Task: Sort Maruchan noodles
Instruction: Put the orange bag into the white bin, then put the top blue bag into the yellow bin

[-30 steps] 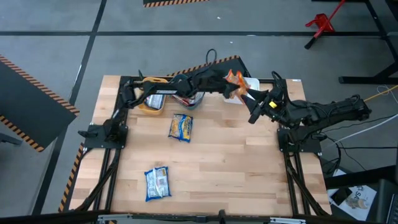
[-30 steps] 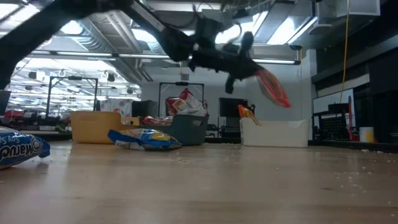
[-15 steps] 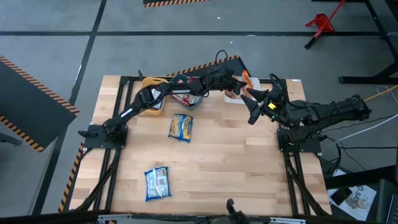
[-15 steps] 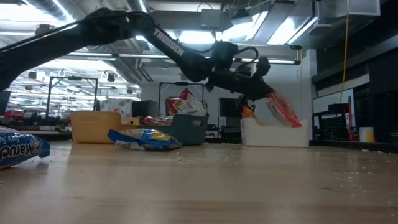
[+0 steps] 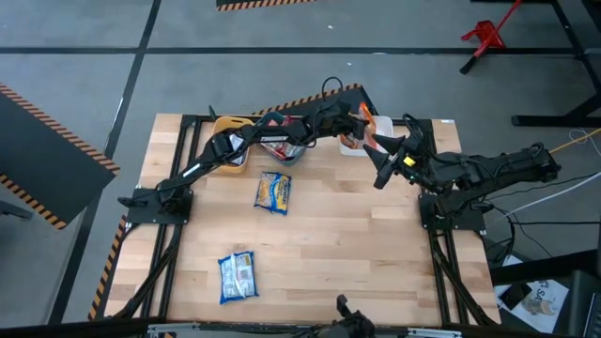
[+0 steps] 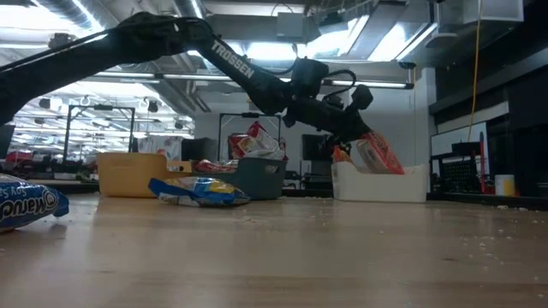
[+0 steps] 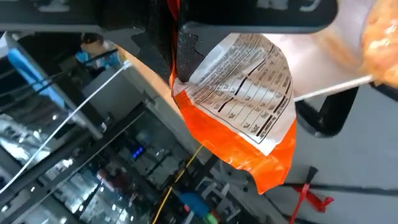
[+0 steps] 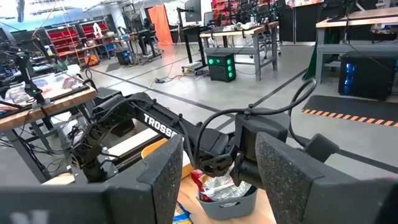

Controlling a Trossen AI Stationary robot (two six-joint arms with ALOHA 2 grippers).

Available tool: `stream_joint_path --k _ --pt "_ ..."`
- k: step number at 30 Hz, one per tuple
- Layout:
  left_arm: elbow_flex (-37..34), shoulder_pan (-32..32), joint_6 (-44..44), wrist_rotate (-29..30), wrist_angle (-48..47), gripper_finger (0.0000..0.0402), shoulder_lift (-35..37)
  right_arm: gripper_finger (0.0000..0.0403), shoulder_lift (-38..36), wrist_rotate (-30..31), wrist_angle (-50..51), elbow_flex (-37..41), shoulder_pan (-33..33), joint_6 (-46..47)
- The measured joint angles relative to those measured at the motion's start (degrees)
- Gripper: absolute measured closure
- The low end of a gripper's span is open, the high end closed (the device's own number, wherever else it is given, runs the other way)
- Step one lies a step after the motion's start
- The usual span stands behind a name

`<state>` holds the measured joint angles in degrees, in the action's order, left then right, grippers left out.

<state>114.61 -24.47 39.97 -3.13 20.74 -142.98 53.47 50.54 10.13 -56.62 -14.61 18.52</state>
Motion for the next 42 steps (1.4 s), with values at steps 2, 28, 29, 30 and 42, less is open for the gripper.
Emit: stream_joint_path --k 2,28,29,30,42 --pt "0.0 0.0 0.2 0.6 0.9 0.0401 0.1 0.0214 0.0 0.0 0.0 0.0 0.0 0.0" --pt "-0.1 -1.5 -4.8 1.8 -2.4 0.0292 2.3 0.0214 0.0 -0.1 0.4 0.0 0.0 -1.2" --pt "-0.1 -1.9 -4.8 1.2 -2.2 0.0291 3.2 0.0214 0.0 -0.2 0.4 0.0 0.0 -1.2" --pt "-0.1 -2.3 -4.8 0.1 -2.1 0.0291 4.1 0.0214 0.0 -0.1 0.4 0.0 0.0 -1.2" --pt "-0.1 -8.9 0.4 -50.7 -9.6 0.0295 20.8 0.0214 0.0 -0.2 4.0 0.0 0.0 -1.0"
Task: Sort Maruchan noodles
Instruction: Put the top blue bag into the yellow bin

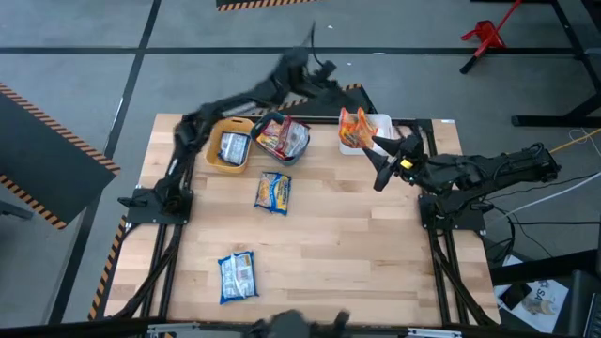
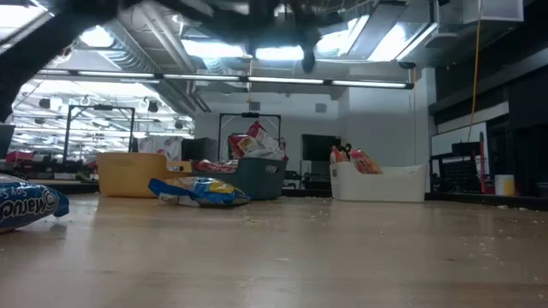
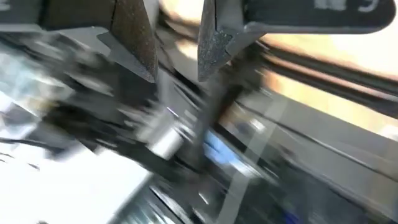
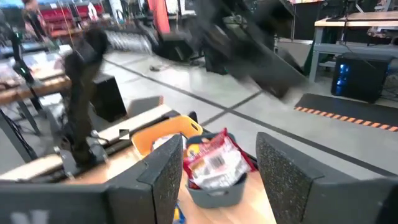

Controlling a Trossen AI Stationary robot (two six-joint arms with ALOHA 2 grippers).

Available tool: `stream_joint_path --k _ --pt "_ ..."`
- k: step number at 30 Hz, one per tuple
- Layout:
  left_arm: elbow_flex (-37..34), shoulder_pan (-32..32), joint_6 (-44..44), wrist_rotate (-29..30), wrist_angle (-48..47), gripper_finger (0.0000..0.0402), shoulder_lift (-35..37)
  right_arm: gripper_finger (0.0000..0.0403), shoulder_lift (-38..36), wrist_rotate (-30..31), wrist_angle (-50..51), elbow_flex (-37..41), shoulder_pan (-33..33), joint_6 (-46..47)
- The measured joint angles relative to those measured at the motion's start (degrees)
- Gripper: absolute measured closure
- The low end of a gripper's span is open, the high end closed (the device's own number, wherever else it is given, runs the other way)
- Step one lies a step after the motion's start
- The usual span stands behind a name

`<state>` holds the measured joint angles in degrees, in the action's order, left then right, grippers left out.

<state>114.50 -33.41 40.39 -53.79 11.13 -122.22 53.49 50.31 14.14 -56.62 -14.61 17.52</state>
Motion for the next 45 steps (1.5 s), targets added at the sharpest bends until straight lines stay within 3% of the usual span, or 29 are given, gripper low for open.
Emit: stream_joint_path --k 3,5,7,9,13,15,17,19,23,28,33,38,42,45 --pt "0.0 -0.1 -2.8 -7.7 -13.3 0.0302 8.8 0.0214 0.2 0.1 2.3 0.0 0.0 0.3" --pt "0.0 0.4 -7.8 -7.6 -23.0 0.0306 15.3 0.0214 0.5 0.1 3.1 0.0 0.0 0.5" --pt "0.1 1.2 -14.2 -3.3 -33.2 0.0309 22.0 0.0214 0.8 0.1 3.3 0.0 0.0 0.5" --pt "0.1 2.7 -21.5 5.8 -45.0 0.0311 28.4 0.0214 1.1 0.0 3.9 0.0 0.0 0.5" --pt "0.1 10.9 -32.7 37.8 -68.9 0.0311 39.7 0.0214 2.0 -0.4 4.5 0.0 0.0 1.4" --pt "-1.2 16.9 -30.4 54.2 -76.0 0.0311 43.2 0.0214 2.8 -0.5 4.6 0.0 0.0 1.8" --pt "-4.6 22.3 -21.5 64.3 -79.6 0.0311 45.6 0.0214 3.3 -1.0 5.6 0.0 0.0 2.6" --pt "-9.7 25.8 -12.2 67.8 -79.9 0.0306 48.2 0.0214 4.3 -1.3 6.3 0.0 0.1 4.7" --pt "-23.2 31.6 2.6 69.3 -79.2 0.0288 54.3 0.0214 6.5 -5.4 10.3 0.0 2.1 10.1" --pt "-43.1 35.7 13.4 69.5 -72.0 0.0256 58.9 0.0214 11.1 -13.8 12.6 0.0 5.3 12.5" --pt "-61.2 35.7 21.7 67.4 -58.6 0.0223 61.3 0.0214 16.5 -19.7 12.6 0.0 8.3 13.6" --pt "-76.2 35.7 28.5 64.8 -41.1 0.0197 60.7 0.0214 22.1 -21.7 12.1 0.0 10.6 16.4" --pt "-86.0 35.5 35.0 65.0 -26.6 0.0182 59.9 0.0214 26.7 -24.7 9.7 0.0 12.5 18.3" --pt "-90.7 34.4 37.3 65.5 -22.8 0.0177 59.8 0.0214 30.2 -27.2 5.8 0.0 13.7 18.3"
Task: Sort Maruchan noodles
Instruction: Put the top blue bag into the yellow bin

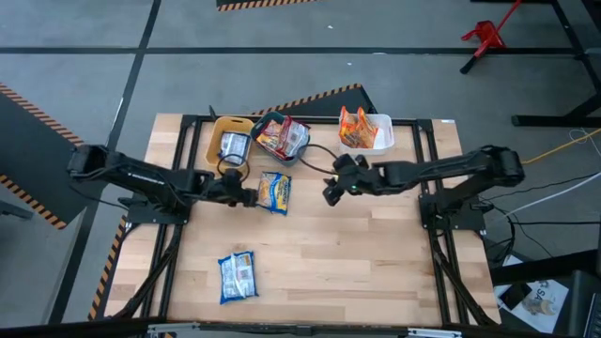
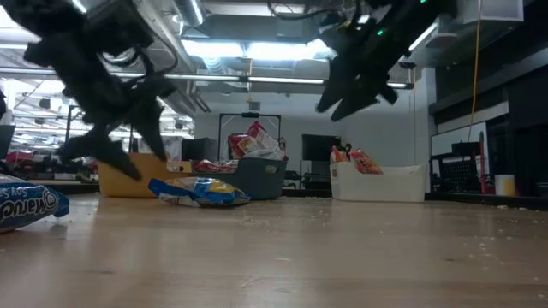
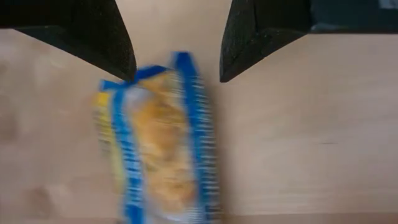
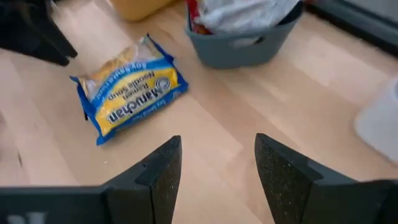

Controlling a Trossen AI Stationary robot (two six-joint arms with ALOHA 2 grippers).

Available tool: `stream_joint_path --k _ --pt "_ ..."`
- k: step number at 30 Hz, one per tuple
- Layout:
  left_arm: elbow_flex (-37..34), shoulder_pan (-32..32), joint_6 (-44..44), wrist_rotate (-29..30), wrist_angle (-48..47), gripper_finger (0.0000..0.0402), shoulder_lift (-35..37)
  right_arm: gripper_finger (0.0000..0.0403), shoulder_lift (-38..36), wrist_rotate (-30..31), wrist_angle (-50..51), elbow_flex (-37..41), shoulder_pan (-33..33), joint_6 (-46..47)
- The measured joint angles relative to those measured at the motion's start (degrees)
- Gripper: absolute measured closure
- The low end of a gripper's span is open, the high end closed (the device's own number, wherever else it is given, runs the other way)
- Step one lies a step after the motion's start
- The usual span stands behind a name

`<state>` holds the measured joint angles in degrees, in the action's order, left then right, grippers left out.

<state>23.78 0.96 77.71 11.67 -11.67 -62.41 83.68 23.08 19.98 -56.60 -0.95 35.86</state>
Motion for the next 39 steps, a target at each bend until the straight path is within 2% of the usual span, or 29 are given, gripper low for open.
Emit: stream_joint_path --k 4,8,19,27,35,39 --pt "-3.0 -1.4 1.2 1.9 1.2 0.0176 0.0 0.0214 4.1 -3.2 -5.4 0.0 1.5 -0.2" --pt "-5.5 -3.0 0.8 4.3 8.1 0.0175 -0.7 0.0214 8.5 -6.7 -10.0 0.0 3.2 -0.4" --pt "-6.4 -4.7 -0.2 2.1 18.4 0.0175 -8.8 0.0214 20.4 -13.3 -22.1 0.0 5.2 -3.1" --pt "-6.3 -4.7 0.0 1.3 31.6 0.0175 -18.0 0.0214 25.2 -15.9 -28.3 0.0 5.1 -3.2" --pt "-6.4 -4.7 -1.2 0.0 38.7 0.0175 -21.0 0.0214 31.0 -21.3 -37.3 -0.1 5.2 -4.7" --pt "-6.2 -4.7 -0.2 0.0 42.5 0.0175 -23.8 0.0214 33.3 -22.8 -38.2 -2.0 5.1 -5.1"
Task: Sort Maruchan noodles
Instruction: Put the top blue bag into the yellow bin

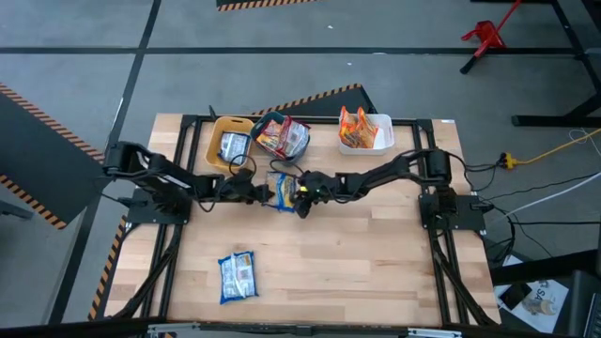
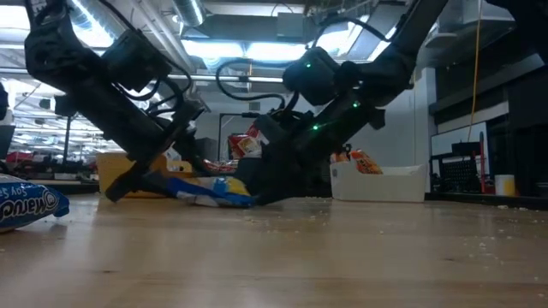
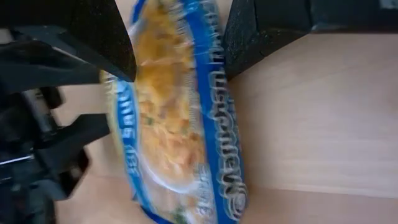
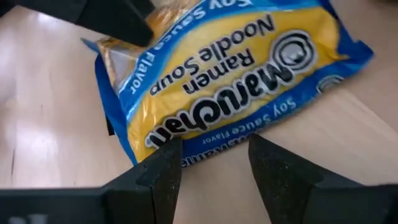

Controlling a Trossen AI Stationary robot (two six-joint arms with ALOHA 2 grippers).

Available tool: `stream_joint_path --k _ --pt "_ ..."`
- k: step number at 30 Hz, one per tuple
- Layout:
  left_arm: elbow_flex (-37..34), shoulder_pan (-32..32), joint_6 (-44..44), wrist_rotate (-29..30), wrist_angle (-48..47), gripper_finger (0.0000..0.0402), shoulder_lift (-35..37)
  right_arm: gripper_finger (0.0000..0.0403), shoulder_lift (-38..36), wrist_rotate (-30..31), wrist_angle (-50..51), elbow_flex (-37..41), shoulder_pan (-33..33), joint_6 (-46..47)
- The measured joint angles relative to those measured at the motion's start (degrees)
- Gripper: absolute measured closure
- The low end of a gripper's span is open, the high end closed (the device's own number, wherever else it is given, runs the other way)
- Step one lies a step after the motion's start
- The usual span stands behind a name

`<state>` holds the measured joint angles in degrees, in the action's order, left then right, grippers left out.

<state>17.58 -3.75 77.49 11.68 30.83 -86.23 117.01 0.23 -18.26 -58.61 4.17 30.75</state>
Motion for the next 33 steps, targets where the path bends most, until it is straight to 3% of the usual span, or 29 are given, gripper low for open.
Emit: stream_joint_path --k 4,11,24,33 --pt "0.0 0.0 0.0 -0.2 6.5 0.0175 -1.9 0.0214 1.0 -1.6 0.7 -2.0 0.0 -2.4" --pt "-0.2 0.0 -1.6 -4.2 9.4 0.0181 -2.1 0.0214 1.2 -2.4 2.9 -4.6 0.0 -4.2" --pt "-0.2 0.0 -1.4 -6.3 10.3 0.0273 -1.8 0.0214 0.7 -3.9 7.5 -4.9 0.0 -5.6" --pt "-0.2 0.0 0.5 -9.8 15.5 0.0277 -1.8 0.0214 -4.0 -7.8 16.4 -4.9 0.0 -5.6"
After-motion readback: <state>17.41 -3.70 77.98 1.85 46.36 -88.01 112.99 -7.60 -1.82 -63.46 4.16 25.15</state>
